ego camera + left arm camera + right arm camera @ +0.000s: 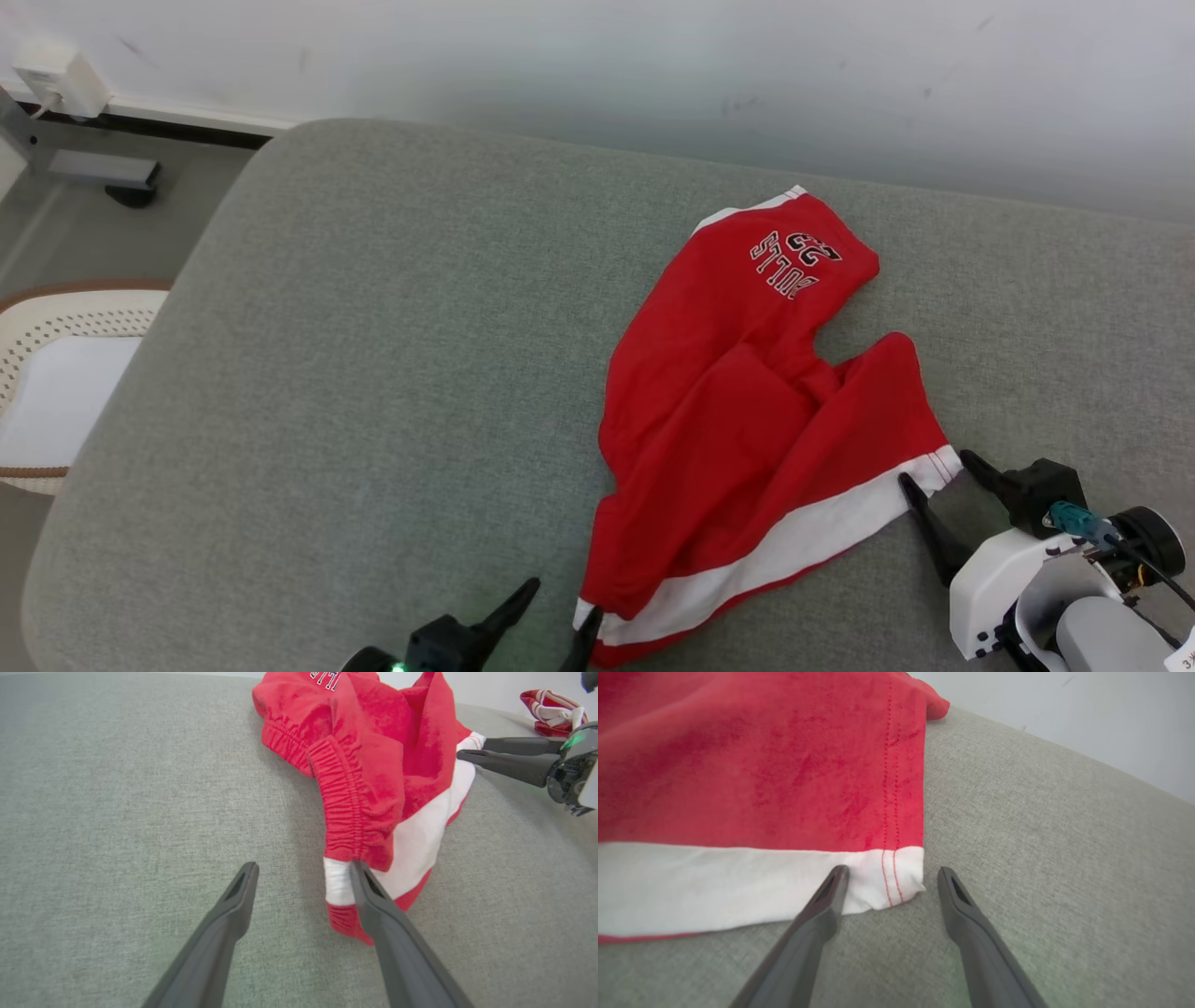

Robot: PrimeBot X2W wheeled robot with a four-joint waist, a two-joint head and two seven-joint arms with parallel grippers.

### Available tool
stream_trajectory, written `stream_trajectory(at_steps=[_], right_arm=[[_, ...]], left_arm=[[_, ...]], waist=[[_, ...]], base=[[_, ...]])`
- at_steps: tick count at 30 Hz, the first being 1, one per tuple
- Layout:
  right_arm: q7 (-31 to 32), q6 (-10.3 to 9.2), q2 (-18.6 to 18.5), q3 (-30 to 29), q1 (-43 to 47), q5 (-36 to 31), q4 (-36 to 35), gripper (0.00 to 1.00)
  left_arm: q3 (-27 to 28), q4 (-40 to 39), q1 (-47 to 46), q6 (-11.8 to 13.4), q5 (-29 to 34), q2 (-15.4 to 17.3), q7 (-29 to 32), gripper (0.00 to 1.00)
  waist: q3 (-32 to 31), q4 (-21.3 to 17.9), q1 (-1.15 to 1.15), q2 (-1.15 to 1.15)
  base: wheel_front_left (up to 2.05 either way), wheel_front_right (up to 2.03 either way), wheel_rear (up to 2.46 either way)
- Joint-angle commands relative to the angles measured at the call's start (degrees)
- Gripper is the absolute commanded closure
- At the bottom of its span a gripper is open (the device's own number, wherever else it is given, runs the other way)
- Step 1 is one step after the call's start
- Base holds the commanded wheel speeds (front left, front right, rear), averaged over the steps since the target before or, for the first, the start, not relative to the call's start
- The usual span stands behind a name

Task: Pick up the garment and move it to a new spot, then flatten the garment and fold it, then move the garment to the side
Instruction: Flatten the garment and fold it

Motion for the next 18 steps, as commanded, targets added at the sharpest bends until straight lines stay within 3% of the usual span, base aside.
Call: stream_trajectory(at_steps=[1, 18], right_arm=[[-0.2, -0.17, 0.0, 0.5, -0.7, 0.7, 0.7, 0.0], [-4.3, -0.17, -0.3, 7.9, -4.2, 4.5, 6.0, 0.0]], left_arm=[[-0.5, -0.3, -0.6, -0.2, -0.6, 0.7, 0.2, 0.0], [-6.9, -7.4, 0.2, -0.2, -10.6, 7.6, 3.5, 0.0]], waist=[[0.3, 0.2, -0.01, 0.0], [-0.6, -0.7, -0.01, 0.0]], base=[[0.0, 0.0, 0.0], [0.0, 0.0, 0.0]])
